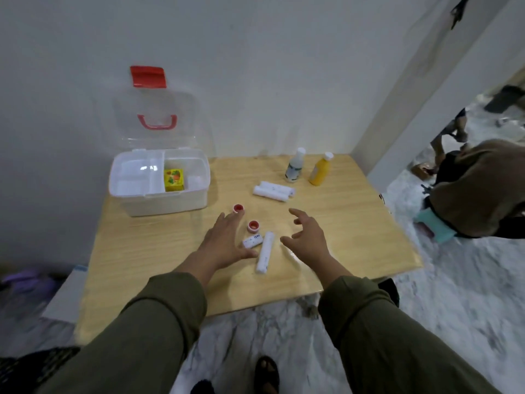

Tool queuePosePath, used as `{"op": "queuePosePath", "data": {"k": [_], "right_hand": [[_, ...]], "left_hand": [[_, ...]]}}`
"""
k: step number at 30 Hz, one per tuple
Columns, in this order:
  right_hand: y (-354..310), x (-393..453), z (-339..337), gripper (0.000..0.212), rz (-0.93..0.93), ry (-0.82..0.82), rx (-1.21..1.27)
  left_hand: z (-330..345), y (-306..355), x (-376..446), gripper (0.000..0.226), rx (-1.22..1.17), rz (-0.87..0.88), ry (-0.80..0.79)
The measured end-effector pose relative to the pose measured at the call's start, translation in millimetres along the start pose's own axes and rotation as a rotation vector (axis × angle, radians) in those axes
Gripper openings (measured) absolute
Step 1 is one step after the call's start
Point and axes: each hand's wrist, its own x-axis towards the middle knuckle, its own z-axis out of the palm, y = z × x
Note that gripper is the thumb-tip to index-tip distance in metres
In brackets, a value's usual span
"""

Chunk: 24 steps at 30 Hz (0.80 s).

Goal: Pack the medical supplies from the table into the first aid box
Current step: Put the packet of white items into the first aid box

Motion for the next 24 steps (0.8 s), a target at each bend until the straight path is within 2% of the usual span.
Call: {"op": "queuePosePath", "data": {"k": [9,16,20,24], "right_hand": [[30,34,-13,0.072,-0.010,-0.038,0.015],[60,47,-25,0.074,-0.075,-0.075,-0.051],[78,46,-31,0.085,-0.047,-0.135,-0.195],[91,41,-36,0.105,-0.015,-0.197,-0.239]], "left_hand": [[9,13,45,0.111,0.012,-0.018,0.048],[26,28,53,0.110,0.090,-0.018,0.020],[42,54,57,0.108,0.213,0.068,-0.024],[60,73,67,0.103,0.289,0.133,-0.079]]}}
